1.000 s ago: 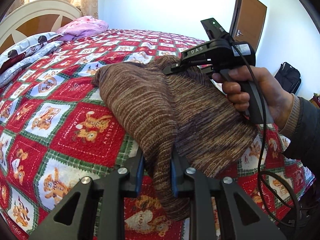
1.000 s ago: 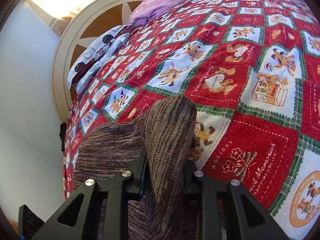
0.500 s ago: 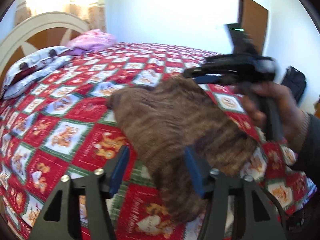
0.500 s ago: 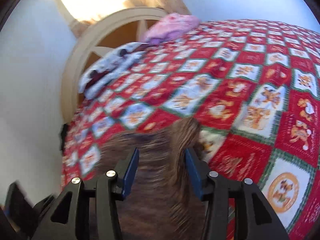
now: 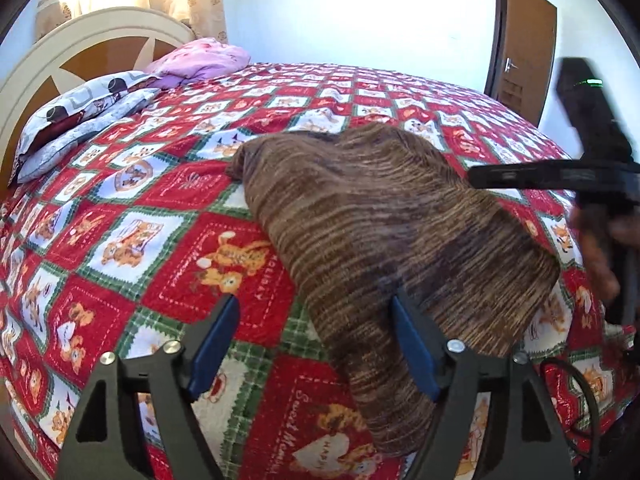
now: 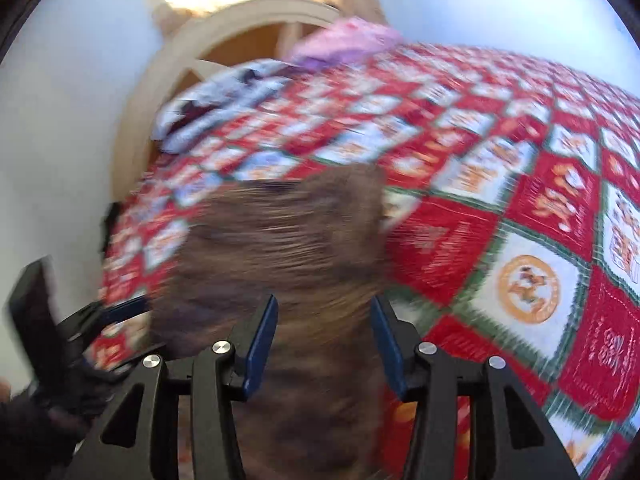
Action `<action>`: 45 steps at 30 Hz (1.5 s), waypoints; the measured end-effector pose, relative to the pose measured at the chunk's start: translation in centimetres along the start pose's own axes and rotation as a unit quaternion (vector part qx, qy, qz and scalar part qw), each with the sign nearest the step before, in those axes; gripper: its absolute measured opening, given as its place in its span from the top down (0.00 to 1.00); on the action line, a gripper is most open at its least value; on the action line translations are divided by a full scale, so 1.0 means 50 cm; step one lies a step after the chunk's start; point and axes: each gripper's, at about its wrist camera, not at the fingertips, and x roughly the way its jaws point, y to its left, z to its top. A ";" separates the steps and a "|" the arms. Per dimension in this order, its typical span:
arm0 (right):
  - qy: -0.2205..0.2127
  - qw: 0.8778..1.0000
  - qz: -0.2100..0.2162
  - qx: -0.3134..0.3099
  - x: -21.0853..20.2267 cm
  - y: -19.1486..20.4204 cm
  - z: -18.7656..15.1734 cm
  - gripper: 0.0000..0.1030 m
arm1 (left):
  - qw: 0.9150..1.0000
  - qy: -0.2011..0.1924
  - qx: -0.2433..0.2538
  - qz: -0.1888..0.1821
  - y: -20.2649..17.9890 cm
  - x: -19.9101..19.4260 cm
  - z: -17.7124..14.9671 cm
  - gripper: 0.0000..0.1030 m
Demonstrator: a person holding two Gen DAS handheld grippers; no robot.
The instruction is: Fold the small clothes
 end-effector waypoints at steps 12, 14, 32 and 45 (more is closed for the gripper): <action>0.009 0.999 -0.047 0.007 -0.057 0.032 -0.109 0.50 | 0.999 0.031 0.018 0.012 -0.042 -0.054 -0.068 0.16; -0.004 0.997 -0.078 -0.009 -0.092 0.050 -0.123 0.50 | 1.000 0.010 0.022 0.015 -0.050 -0.085 -0.054 0.16; -0.114 0.977 -0.181 -0.023 -0.288 0.158 -0.143 0.43 | 0.993 -0.105 0.050 -0.001 -0.106 -0.236 0.002 0.07; -0.114 0.976 -0.182 -0.032 -0.290 0.181 -0.149 0.42 | 0.993 -0.112 0.047 0.000 -0.106 -0.247 0.003 0.07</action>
